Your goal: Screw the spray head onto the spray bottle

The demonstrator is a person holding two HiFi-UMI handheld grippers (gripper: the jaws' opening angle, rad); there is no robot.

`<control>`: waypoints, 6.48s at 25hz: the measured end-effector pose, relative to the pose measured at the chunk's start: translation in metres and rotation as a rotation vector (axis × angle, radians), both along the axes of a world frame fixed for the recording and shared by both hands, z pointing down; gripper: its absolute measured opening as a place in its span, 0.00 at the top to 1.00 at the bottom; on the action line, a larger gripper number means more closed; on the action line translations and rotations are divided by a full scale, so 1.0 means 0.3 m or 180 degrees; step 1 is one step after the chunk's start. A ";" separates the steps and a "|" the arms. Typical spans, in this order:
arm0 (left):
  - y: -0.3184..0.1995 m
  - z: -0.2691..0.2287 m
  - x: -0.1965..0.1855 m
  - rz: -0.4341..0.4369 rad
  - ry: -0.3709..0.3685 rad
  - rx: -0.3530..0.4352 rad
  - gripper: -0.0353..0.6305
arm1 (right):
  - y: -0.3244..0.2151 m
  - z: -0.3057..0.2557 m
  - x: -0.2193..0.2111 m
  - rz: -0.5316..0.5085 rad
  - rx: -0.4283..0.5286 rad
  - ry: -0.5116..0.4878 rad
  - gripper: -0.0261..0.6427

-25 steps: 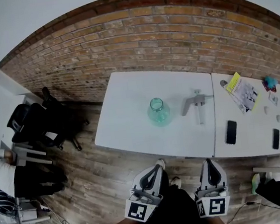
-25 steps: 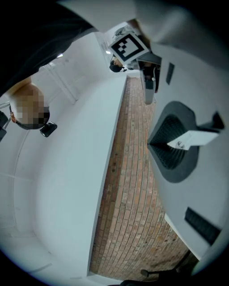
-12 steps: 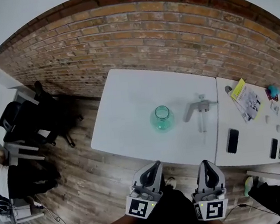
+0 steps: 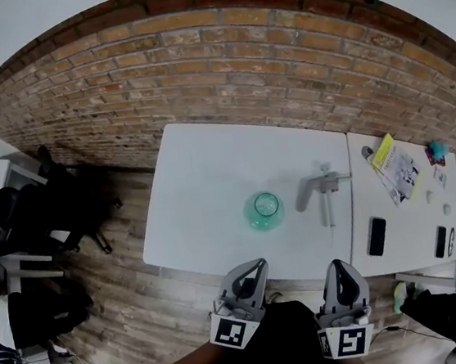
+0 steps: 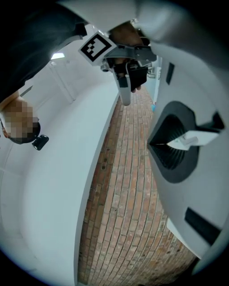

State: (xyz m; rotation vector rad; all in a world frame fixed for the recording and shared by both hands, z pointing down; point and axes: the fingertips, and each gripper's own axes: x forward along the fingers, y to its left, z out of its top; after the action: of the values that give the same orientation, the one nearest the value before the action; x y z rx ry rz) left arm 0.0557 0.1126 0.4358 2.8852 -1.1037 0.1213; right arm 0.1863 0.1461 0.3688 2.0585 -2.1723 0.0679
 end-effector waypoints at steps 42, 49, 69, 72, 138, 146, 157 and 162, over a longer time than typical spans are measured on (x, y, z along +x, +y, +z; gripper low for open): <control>-0.424 0.395 0.155 0.0001 -0.0003 -0.0190 0.47 | -0.256 0.059 0.092 0.0105 0.0012 0.0017 0.95; -0.446 0.412 0.198 0.0109 -0.0045 -0.0184 0.46 | -0.268 0.075 0.108 0.0114 -0.0017 -0.0007 0.95; -0.505 0.416 0.242 -0.0102 -0.0173 -0.0144 0.46 | -0.345 0.086 0.288 0.0102 -0.0082 -0.0148 0.95; -0.509 0.420 0.246 -0.0130 -0.0189 -0.0175 0.46 | -0.377 0.123 0.334 0.0107 -0.0232 -0.0165 0.95; -0.535 0.431 0.267 -0.0222 -0.0480 -0.0149 0.47 | -0.836 1.054 0.633 0.0115 -0.2553 -0.0527 0.80; -0.529 0.436 0.265 -0.0207 -0.0553 -0.0183 0.47 | -0.850 1.125 0.654 0.0168 -0.2702 -0.0577 0.80; -0.535 0.445 0.273 -0.0233 -0.0547 -0.0211 0.47 | -0.880 1.184 0.670 0.0144 -0.3067 -0.0594 0.80; -0.540 0.438 0.272 -0.0228 -0.0562 -0.0168 0.47 | -0.882 1.195 0.669 0.0153 -0.3197 -0.0643 0.79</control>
State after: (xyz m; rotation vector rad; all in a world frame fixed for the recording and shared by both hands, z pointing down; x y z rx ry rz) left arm 0.1374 -0.0493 0.5671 2.8287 -1.2093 0.4029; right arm 0.3871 -0.1186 0.7274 1.5125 -1.6037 1.1423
